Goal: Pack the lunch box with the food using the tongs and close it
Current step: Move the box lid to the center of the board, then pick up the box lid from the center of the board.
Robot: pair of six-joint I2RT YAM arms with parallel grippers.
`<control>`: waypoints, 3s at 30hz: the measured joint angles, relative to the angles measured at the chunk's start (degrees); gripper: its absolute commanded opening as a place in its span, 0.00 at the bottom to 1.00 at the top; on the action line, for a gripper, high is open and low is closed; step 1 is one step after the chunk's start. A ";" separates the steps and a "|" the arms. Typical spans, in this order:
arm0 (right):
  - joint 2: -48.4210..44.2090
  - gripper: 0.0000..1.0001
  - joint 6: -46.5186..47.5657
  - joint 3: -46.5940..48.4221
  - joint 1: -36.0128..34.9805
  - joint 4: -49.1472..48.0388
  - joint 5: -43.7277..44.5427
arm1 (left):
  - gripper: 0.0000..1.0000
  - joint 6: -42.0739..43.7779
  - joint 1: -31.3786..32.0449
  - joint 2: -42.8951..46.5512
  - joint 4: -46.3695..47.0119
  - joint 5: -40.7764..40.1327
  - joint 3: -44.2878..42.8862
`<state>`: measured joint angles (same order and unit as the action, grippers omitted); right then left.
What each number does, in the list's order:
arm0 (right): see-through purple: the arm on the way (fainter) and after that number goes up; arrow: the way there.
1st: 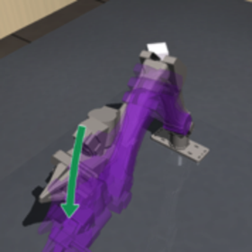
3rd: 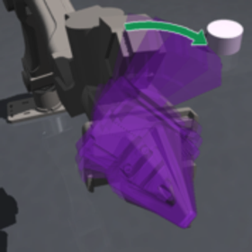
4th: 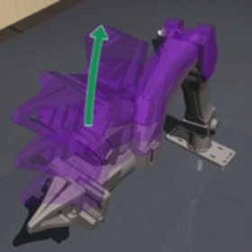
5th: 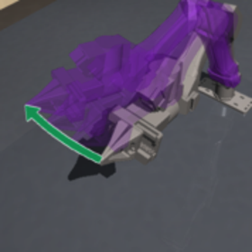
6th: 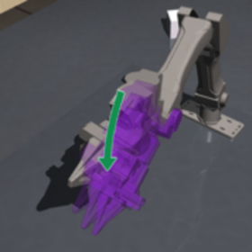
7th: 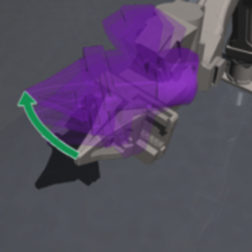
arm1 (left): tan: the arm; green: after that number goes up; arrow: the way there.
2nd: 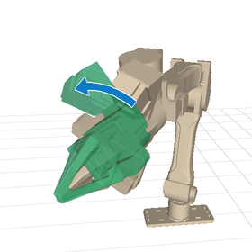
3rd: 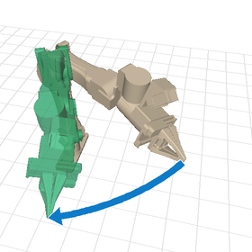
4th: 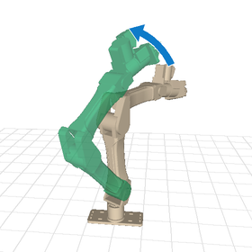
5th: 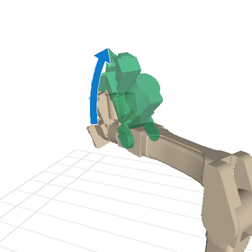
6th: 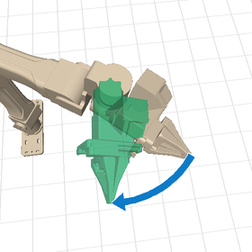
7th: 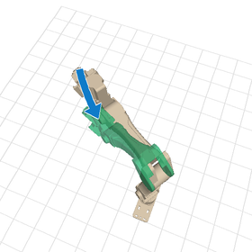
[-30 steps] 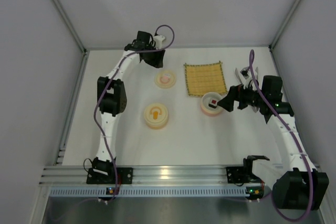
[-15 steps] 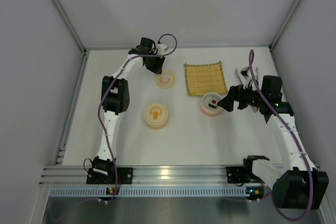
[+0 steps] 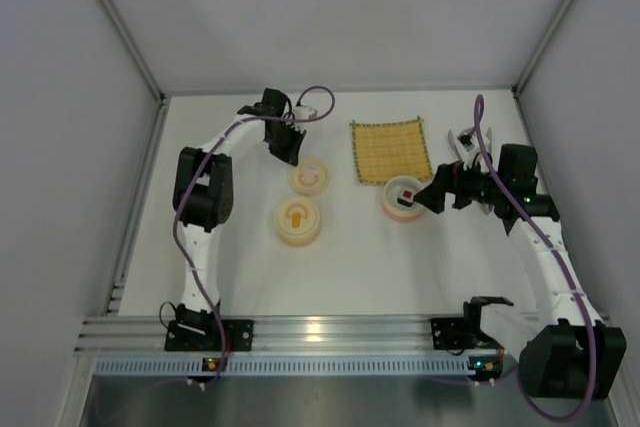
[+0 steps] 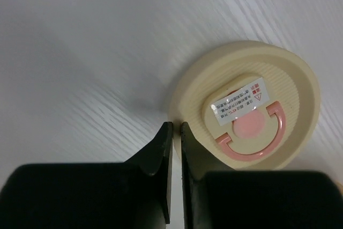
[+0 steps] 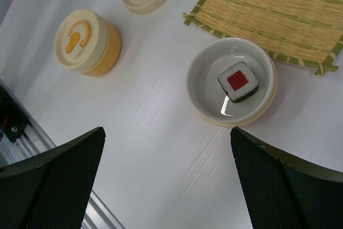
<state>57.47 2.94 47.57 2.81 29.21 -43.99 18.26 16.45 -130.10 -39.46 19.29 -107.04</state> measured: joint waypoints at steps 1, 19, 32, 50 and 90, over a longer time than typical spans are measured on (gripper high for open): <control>0.00 0.99 0.00 0.00 0.00 0.00 -0.02 | 0.00 -0.46 0.28 1.68 -0.55 -0.20 2.49; 0.00 0.99 -0.07 0.00 0.00 0.00 -0.33 | 0.05 -17.90 5.33 7.96 -7.10 1.09 11.34; 0.00 0.93 4.09 -0.04 0.00 -0.17 -4.66 | 0.36 -19.39 7.58 9.81 -7.72 4.07 10.80; 9.68 0.65 19.26 0.85 -28.15 -8.79 12.90 | 0.44 2.47 7.50 -1.49 -21.07 11.89 -10.12; 41.40 0.60 29.79 6.19 -47.34 -31.76 34.40 | 0.07 7.21 8.09 -7.32 -21.97 17.77 -9.29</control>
<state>98.87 32.73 53.76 -44.53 -2.55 -9.58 25.47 24.53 -137.43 -61.43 37.06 -116.33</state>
